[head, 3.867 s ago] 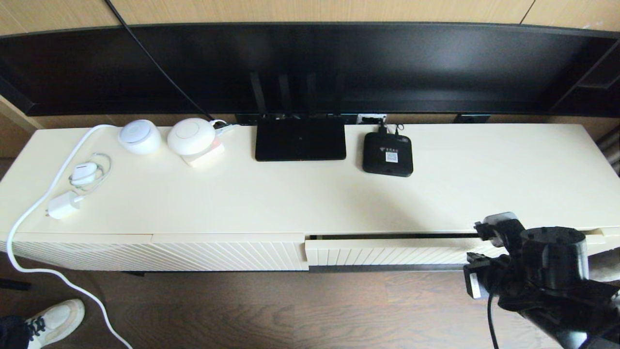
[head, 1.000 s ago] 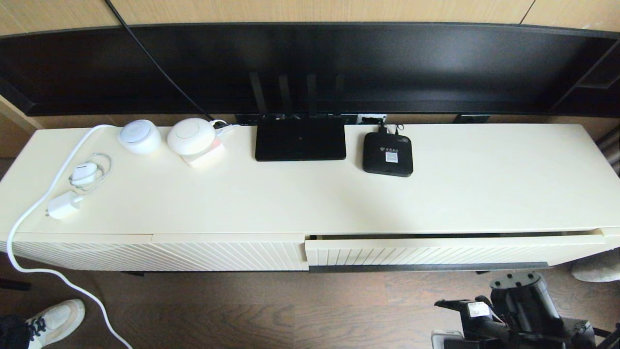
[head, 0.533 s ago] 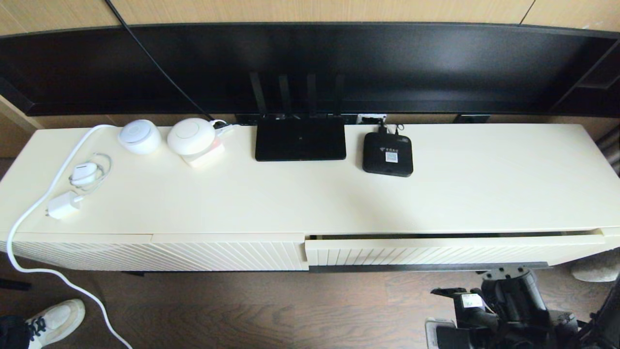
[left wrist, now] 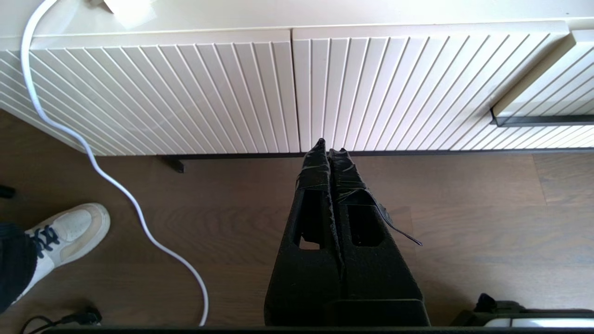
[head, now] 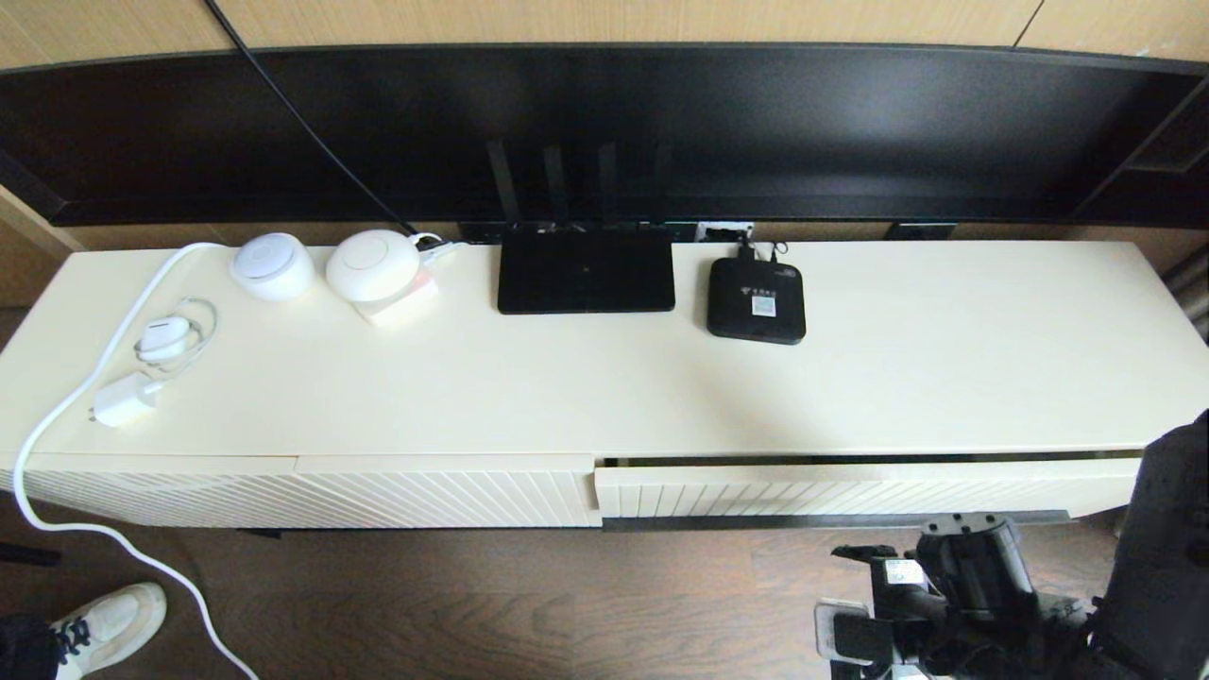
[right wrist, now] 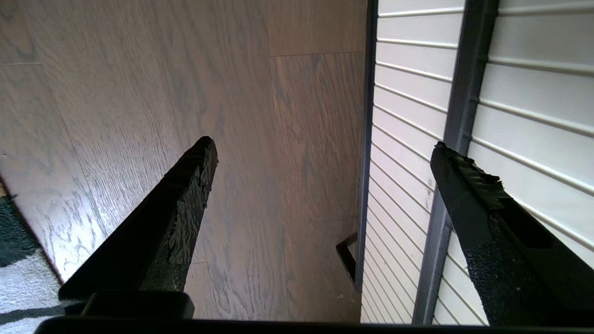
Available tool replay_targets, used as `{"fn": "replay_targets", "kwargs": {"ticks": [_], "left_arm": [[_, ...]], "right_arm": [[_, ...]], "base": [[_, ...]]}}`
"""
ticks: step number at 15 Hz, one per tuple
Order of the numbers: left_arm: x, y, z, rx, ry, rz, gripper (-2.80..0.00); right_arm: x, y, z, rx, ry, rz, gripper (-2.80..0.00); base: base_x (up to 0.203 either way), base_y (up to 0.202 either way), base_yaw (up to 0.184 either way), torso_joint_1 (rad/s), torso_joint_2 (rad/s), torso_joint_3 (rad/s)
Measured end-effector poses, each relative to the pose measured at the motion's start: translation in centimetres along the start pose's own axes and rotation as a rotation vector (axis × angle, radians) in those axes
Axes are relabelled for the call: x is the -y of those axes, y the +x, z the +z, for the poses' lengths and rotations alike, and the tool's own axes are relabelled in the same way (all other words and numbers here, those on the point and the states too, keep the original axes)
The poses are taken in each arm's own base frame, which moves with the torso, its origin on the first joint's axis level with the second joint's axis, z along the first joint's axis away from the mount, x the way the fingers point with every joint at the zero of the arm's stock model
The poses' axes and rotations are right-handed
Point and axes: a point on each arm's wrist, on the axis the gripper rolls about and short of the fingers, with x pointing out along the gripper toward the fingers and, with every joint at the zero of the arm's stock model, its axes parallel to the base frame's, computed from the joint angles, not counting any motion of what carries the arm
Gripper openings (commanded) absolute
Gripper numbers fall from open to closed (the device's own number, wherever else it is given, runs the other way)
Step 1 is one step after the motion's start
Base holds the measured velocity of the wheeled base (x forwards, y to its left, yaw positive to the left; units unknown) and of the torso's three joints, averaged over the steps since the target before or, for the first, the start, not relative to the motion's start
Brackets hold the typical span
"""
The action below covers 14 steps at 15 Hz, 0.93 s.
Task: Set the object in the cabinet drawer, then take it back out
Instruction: Open the drawer
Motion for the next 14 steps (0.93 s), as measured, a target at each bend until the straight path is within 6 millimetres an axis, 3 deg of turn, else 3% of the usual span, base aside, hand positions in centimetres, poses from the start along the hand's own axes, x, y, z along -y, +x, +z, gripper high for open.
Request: {"fn": "replay_targets", "kwargs": {"ticks": [14], "left_arm": [[0.0, 0.0, 0.0, -0.001, 0.0, 0.0, -2.8]], "right_arm": [[1.2, 2.3, -0.8, 0.012, -0.05, -0.078, 0.0]], "base": [[0.0, 0.0, 0.0, 0.0, 0.0, 0.0]]}}
